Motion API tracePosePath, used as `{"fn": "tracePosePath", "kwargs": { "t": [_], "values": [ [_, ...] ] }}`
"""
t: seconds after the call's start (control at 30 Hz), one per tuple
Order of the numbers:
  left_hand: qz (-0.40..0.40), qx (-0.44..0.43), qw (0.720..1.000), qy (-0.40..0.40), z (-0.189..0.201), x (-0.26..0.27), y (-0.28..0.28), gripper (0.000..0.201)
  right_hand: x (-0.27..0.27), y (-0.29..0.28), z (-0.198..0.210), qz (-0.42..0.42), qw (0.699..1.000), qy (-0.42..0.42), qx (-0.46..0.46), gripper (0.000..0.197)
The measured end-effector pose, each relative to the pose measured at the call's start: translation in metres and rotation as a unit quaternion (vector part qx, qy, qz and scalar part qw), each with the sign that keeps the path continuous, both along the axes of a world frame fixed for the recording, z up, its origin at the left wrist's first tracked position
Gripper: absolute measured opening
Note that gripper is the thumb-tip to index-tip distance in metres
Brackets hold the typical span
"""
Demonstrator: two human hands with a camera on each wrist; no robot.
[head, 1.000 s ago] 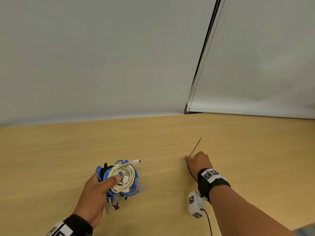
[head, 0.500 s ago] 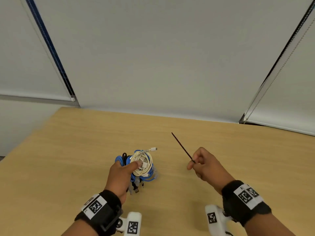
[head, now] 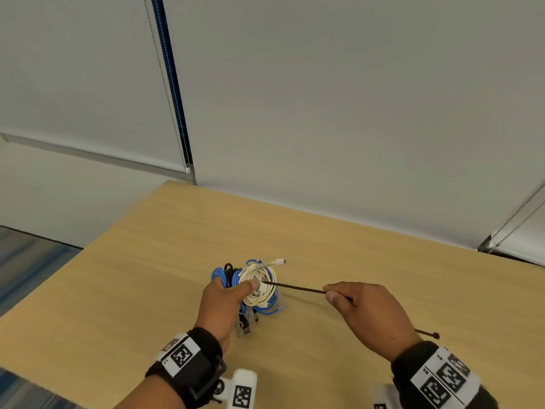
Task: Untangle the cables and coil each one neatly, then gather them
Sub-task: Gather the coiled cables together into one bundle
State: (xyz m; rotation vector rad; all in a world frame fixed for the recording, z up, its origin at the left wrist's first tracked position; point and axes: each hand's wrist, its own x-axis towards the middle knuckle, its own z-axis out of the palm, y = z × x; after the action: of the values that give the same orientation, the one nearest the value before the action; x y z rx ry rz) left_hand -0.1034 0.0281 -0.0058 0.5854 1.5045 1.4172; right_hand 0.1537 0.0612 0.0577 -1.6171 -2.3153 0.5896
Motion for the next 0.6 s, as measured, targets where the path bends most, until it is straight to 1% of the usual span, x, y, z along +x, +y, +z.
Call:
{"fn": "tracePosePath", "kwargs": {
  "t": [0.07,0.17,0.23,0.33,0.4,0.47,0.5,0.53,0.57,0.6],
  "values": [
    [0.001,0.005,1.0,0.009,0.0,-0.004,0.0,0.05,-0.007,0.003,0.004,-0.003,1.0,0.002,0.009,0.024],
    [0.007,0.003,0.999,0.032,-0.002,-0.008,0.0,0.047,-0.017,0.005,0.008,0.002,1.0,-0.002,0.006,0.023],
    [-0.004,-0.004,0.999,0.046,-0.006,-0.012,-0.001,0.045,-0.024,0.006,0.008,0.015,1.0,-0.005,0.003,0.024],
    [-0.021,0.001,0.999,0.046,-0.01,-0.012,-0.002,0.036,-0.034,0.008,0.008,0.04,0.999,-0.006,-0.008,0.023],
    [-0.03,0.003,0.999,0.041,-0.011,-0.011,-0.003,0.042,-0.038,0.01,0.008,0.051,0.999,-0.005,-0.018,0.022],
    [-0.046,-0.001,0.998,0.049,-0.011,-0.01,-0.004,0.04,-0.04,0.013,0.008,0.06,0.998,-0.005,-0.023,0.022],
    [-0.055,-0.008,0.997,0.05,-0.01,-0.009,-0.005,0.055,-0.042,0.014,0.008,0.063,0.998,-0.007,-0.027,0.021],
    [-0.061,-0.004,0.997,0.044,-0.007,-0.007,-0.006,0.074,-0.043,0.014,0.008,0.066,0.997,-0.008,-0.033,0.021],
    [-0.071,0.002,0.997,0.038,-0.004,-0.005,-0.007,0.088,-0.044,0.015,0.008,0.068,0.997,-0.009,-0.039,0.02],
    [-0.078,0.01,0.996,0.04,-0.002,-0.003,-0.008,0.097,-0.045,0.016,0.007,0.069,0.997,-0.011,-0.043,0.02]
  ]
}}
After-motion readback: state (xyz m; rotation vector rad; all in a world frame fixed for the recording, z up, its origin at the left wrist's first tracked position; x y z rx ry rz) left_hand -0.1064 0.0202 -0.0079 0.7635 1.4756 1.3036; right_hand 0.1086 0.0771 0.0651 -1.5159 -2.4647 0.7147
